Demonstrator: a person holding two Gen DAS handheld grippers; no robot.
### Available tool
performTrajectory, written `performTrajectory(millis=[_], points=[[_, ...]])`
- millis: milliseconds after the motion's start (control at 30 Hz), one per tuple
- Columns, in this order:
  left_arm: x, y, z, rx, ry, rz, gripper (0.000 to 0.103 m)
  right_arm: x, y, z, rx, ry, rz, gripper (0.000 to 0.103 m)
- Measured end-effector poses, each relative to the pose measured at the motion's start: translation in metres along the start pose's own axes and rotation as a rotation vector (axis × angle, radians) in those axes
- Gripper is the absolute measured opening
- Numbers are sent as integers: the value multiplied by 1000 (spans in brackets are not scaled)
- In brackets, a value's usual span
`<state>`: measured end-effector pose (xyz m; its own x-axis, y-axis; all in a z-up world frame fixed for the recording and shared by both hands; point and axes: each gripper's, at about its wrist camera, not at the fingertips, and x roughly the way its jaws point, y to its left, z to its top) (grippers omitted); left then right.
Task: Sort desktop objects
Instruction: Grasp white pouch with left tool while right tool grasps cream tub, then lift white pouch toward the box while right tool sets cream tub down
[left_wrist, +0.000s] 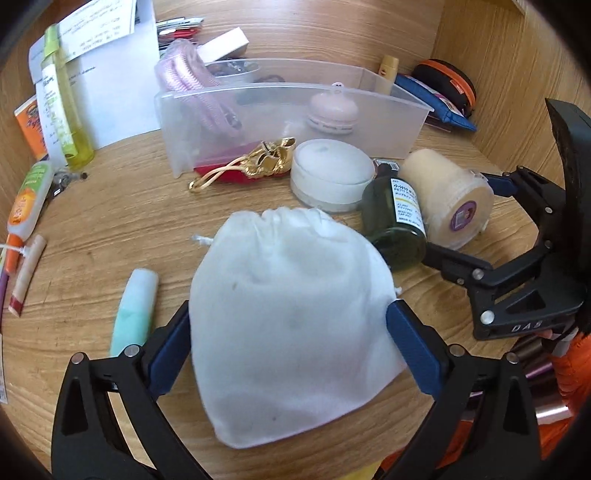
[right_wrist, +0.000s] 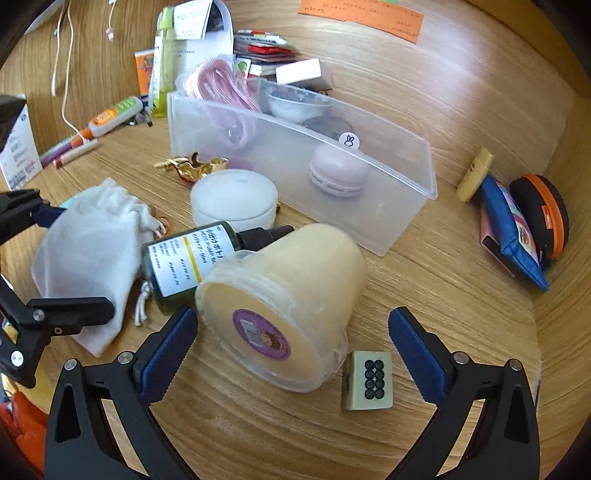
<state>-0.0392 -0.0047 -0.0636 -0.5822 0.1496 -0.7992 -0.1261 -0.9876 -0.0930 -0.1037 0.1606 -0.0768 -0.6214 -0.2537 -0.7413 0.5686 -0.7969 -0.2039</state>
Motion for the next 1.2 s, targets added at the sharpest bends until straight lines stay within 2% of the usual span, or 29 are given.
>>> performTrajectory(millis=[200,267,300,333,433,533,667,733,800,900,1033,1200], points=[[8,-7,2,24,-27,57,101,9,1,6,-33,8,-51,100],[7,-5,2,14,-46,60,101,9,-2,6,-18,-1,-17,92],[7,-4,2,8,-56,59,97,8,-4,5,-8,-6,21,83],[5,-1,2,3,-70,74,86,6,-6,4,4,-11,38,82],[2,2,4,-2,-77,61,71,1,-10,1,30,-38,43,74],[-3,5,7,-7,-86,56,65,-5,-19,0,69,-54,61,69],[-16,6,12,-11,-125,71,59,-14,-29,0,119,-71,88,68],[-26,8,17,-18,-143,53,42,-18,-33,2,134,-81,89,66],[-35,11,22,-24,-159,53,39,-23,-37,4,147,-92,92,66],[-43,17,28,-41,-176,54,24,-28,-42,6,167,-113,112,66],[-52,24,35,-57,-188,10,22,-35,-48,9,178,-138,118,66],[-59,23,38,-31,-185,22,22,-44,-52,13,185,-170,127,66]])
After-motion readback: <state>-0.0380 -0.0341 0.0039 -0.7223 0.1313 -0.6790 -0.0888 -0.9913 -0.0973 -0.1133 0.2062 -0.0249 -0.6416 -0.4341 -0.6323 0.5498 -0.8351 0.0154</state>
